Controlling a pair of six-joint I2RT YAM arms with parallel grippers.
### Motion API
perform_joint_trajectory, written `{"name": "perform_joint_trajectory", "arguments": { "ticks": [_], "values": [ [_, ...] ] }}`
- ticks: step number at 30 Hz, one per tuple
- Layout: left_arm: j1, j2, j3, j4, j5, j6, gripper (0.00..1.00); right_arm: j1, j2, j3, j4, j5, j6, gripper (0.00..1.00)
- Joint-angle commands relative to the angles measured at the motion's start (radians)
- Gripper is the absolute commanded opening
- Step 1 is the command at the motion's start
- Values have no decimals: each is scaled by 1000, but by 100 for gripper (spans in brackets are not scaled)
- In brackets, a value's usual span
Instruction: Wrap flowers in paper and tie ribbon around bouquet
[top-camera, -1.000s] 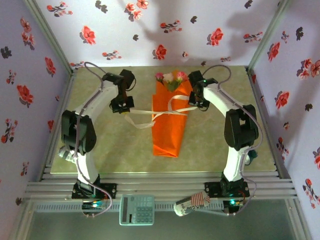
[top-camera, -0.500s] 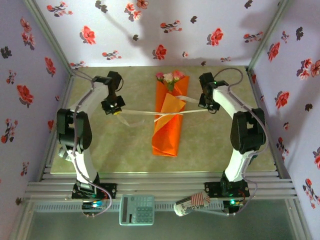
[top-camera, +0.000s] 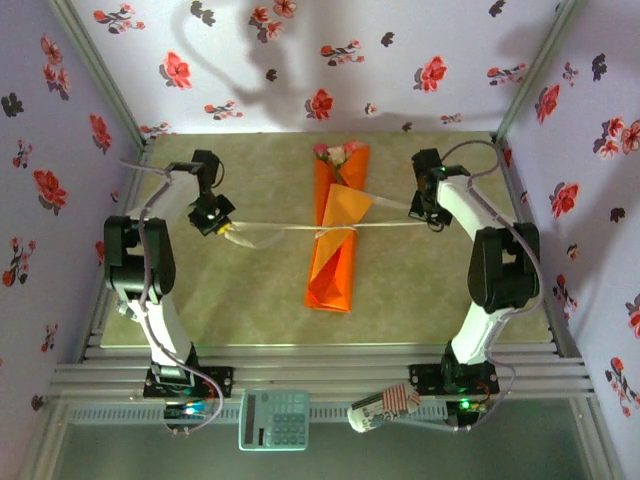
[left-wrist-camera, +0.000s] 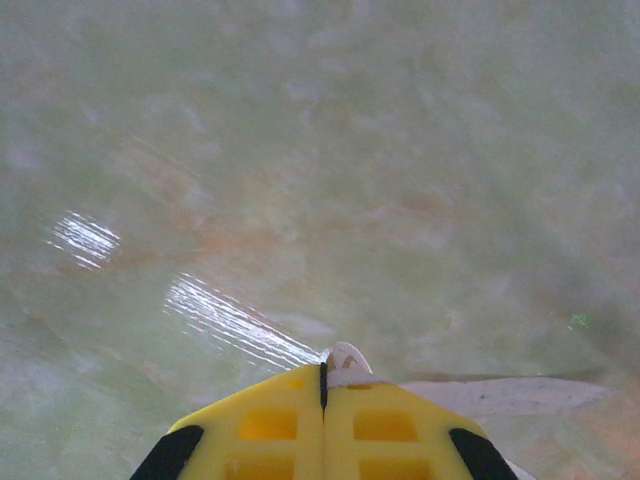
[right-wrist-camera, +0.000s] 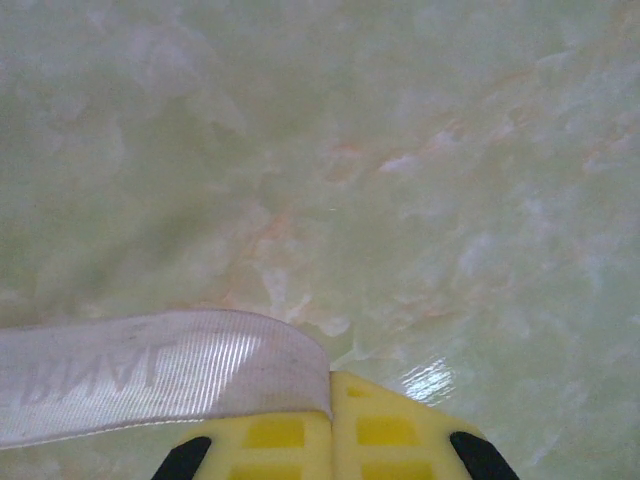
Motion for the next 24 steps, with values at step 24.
{"name": "perform_joint_trajectory", "arguments": {
  "ticks": [24],
  "values": [
    [232, -68, -202, 211, 134, -160, 0, -276, -43, -62, 23, -107, 38, 0]
  ]
}}
